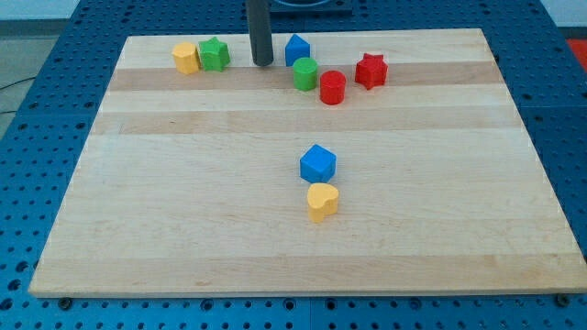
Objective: Place the green star diagonally to the bottom right of the yellow hexagon
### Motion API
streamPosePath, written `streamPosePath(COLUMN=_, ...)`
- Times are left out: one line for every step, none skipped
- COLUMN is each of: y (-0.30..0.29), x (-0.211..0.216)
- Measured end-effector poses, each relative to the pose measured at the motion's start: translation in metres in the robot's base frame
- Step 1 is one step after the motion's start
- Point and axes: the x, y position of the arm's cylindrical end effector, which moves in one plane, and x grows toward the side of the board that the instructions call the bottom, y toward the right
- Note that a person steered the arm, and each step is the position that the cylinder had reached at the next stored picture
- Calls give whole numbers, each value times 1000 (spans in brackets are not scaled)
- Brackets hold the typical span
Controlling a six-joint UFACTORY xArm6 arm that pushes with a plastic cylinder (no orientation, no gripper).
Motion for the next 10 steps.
streamPosePath(y=0, x=-7)
streamPosePath(y=0, x=-14)
streamPosePath(y=-4, x=-18)
streamPosePath(y=-16, x=-24)
streamPosePath(y=-45, x=-41)
streamPosePath(y=-74, x=-46)
streamPosePath(y=-86, x=-33)
streamPosePath(y=-31, x=26)
streamPosePath(y=-17, x=41)
streamPosePath(y=-20, x=41)
